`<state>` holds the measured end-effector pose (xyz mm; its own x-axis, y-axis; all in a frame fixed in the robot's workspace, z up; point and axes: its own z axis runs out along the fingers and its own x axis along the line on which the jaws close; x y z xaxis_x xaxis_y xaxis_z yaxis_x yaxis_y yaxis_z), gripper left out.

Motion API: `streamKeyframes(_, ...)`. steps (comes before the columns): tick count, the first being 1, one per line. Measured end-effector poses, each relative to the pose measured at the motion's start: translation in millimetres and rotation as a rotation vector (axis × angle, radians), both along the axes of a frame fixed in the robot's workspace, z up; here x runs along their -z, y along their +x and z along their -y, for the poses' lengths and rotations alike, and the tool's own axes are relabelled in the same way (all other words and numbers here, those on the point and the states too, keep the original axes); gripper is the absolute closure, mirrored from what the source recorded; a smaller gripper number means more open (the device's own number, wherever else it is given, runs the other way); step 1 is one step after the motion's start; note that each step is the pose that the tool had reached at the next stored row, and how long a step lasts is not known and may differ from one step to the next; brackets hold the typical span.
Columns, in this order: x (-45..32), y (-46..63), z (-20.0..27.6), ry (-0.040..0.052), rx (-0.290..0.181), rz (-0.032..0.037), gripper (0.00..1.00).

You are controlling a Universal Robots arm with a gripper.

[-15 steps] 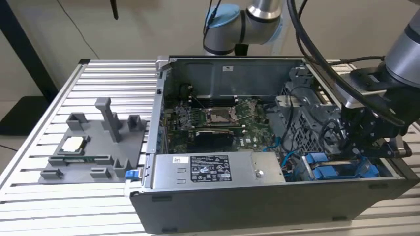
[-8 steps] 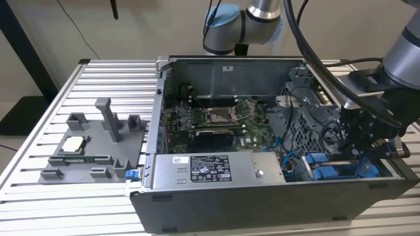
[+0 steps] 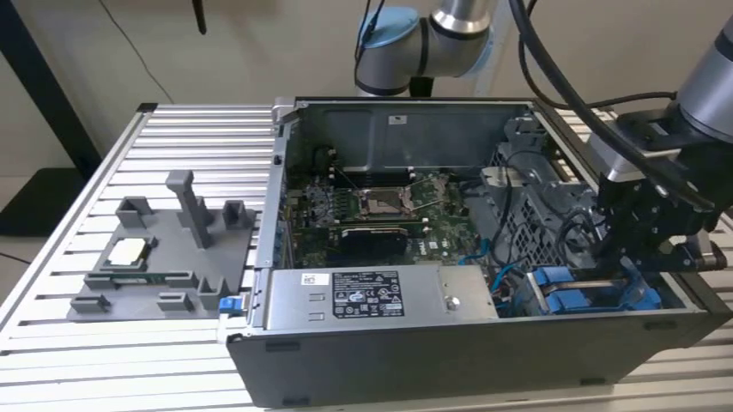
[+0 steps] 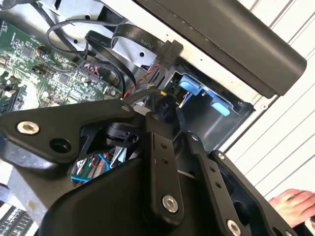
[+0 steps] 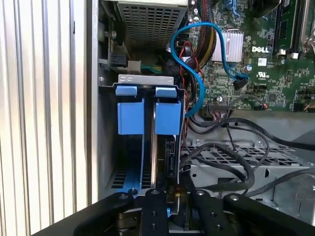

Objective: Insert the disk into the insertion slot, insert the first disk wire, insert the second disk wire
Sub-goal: 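Insert the first disk wire, then insert the second disk wire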

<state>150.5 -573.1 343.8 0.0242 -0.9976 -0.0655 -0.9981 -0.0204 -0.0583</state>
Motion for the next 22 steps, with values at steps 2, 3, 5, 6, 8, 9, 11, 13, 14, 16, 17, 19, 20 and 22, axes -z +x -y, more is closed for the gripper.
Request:
streamKeyframes(2,-5.8,0.0,0.0,-0.0001,0.0,0.0,0.74)
streamKeyframes(3,-8.6,0.0,0.0,-0.0002,0.0,0.0,0.74)
streamKeyframes(5,-13.9,0.0,0.0,-0.0001,0.0,0.0,0.74)
streamKeyframes(6,-16.5,0.0,0.0,-0.0002,0.0,0.0,0.74)
streamKeyframes(8,-22.4,0.0,0.0,-0.0002,0.0,0.0,0.74)
streamKeyframes(9,-25.5,0.0,-0.1,-0.0002,0.0,0.0,0.74)
streamKeyframes(11,-31.8,0.0,-0.1,-0.0002,0.0,0.0,0.74)
streamKeyframes(13,-35.7,0.0,-0.1,-0.0002,0.0,0.0,0.74)
streamKeyframes(14,-36.2,0.0,-0.1,-0.0001,0.0,0.0,0.74)
streamKeyframes(16,-36.2,0.0,-0.1,0.0,0.0,0.0,0.74)
streamKeyframes(17,-36.2,0.0,-0.1,0.0001,0.0,0.0,0.74)
streamKeyframes(19,-36.3,0.0,-0.2,-0.0001,0.0,0.0,0.74)
streamKeyframes(20,-36.3,0.4,-0.2,-0.0001,0.0,0.0,0.74)
streamKeyframes(22,-36.4,2.2,-0.7,-0.0002,0.0,-0.0001,0.74)
